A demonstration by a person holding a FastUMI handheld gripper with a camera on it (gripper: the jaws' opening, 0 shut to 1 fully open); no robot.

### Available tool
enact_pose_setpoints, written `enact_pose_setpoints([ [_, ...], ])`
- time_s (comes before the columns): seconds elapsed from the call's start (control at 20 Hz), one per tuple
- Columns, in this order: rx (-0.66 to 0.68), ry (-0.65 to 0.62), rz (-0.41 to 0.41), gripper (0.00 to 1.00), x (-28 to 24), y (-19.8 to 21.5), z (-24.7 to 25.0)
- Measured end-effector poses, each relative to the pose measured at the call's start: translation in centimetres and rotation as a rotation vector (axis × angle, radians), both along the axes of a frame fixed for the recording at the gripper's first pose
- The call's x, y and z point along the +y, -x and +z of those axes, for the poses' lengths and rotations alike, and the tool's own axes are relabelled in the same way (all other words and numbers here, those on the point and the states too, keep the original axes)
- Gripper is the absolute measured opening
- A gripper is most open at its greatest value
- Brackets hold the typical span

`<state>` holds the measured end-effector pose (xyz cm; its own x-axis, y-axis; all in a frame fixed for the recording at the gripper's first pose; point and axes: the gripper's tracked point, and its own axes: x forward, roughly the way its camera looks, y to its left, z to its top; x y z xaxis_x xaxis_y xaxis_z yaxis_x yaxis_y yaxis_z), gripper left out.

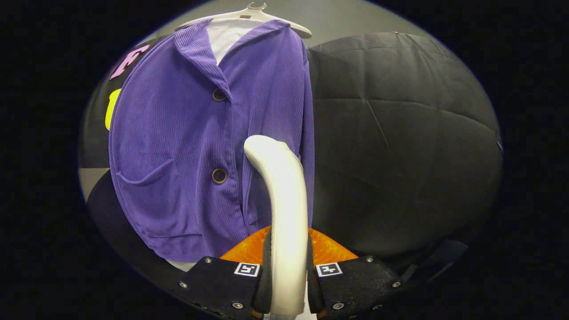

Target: Iron the clothes twice with a garment steamer, once on the left side and once on the right side.

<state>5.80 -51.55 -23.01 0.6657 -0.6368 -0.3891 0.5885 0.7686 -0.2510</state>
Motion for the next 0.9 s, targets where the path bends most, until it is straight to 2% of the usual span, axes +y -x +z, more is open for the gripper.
enact_pose_setpoints([
  [0.25, 0.034, -0.043, -0.023, 0.32, 0.1, 0.5, -2.3],
  [0.55, 0.052, -0.101, -0.026, 0.32, 1.4, 3.0, -4.6],
  [0.9, 0.052, -0.099, 0.087, 0.32, 5.6, 4.4, -3.6],
])
